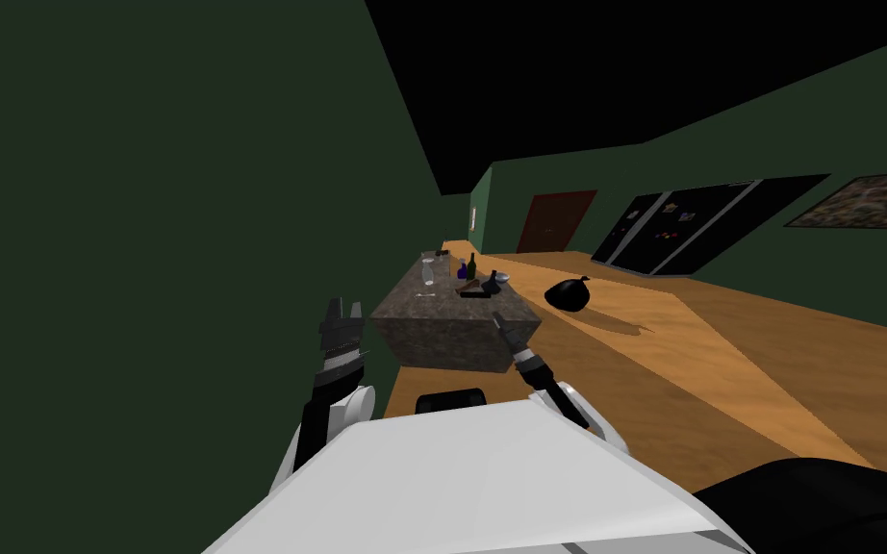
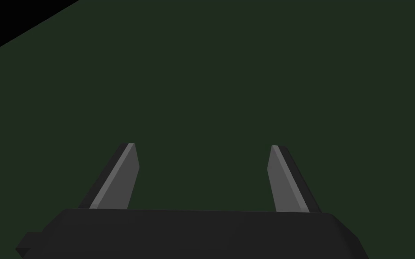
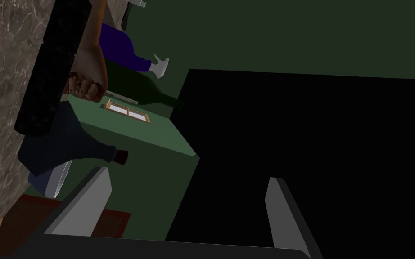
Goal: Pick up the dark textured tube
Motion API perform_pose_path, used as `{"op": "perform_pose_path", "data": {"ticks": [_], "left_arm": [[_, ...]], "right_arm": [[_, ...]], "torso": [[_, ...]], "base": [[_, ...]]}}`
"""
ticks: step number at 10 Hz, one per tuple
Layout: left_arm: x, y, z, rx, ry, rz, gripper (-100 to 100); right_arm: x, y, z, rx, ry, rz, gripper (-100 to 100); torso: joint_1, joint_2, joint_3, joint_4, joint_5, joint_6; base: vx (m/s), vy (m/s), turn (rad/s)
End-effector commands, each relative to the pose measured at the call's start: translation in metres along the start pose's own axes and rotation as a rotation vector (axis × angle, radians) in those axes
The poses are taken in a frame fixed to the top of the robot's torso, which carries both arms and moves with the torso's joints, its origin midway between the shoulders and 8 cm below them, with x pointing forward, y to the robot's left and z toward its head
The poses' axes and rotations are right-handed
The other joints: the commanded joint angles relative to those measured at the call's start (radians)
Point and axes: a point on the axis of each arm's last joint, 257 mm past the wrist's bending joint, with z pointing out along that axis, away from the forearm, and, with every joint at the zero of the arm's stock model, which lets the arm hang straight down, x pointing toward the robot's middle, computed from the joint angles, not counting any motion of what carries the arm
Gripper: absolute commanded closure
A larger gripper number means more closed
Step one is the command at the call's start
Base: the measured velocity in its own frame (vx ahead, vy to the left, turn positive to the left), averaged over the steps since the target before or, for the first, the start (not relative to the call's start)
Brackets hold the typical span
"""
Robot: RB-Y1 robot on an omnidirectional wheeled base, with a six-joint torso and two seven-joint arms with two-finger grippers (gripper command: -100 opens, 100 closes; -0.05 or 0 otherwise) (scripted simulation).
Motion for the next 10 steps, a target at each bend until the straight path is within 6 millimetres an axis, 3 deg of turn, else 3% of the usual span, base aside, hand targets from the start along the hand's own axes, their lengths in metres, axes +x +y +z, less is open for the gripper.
{"op": "perform_pose_path", "data": {"ticks": [1,4,6,9,10], "left_arm": [[0.0,0.0,0.0,0.0,0.0,0.0,0],[0.0,0.0,0.0,0.0,0.0,0.0,0],[0.0,0.0,0.0,0.0,0.0,0.0,0],[0.0,0.0,0.0,0.0,0.0,0.0,0],[0.0,0.0,0.0,0.0,0.0,0.0,0]], "right_arm": [[0.013,-0.021,-0.007,0.045,0.053,-0.032,-100],[0.036,-0.067,-0.031,0.139,0.185,-0.113,-100],[0.043,-0.086,-0.044,0.172,0.258,-0.167,-100],[0.046,-0.124,-0.069,0.247,0.34,-0.231,-100],[0.046,-0.127,-0.071,0.255,0.341,-0.232,-100]], "torso": [[0.0,0.0,0.0,0.0,0.0,0.0],[0.001,-0.002,-0.001,0.0,0.0,0.0],[0.0,-0.002,-0.001,0.0,0.0,0.0],[0.001,-0.002,-0.001,0.0,0.0,0.0],[0.0,-0.003,-0.001,0.0,0.0,0.0]], "base": [[-0.091,0.021,0.005],[-0.083,0.036,0.02],[-0.069,0.02,0.027],[-0.065,0.03,0.034],[-0.026,0.01,-0.007]]}}
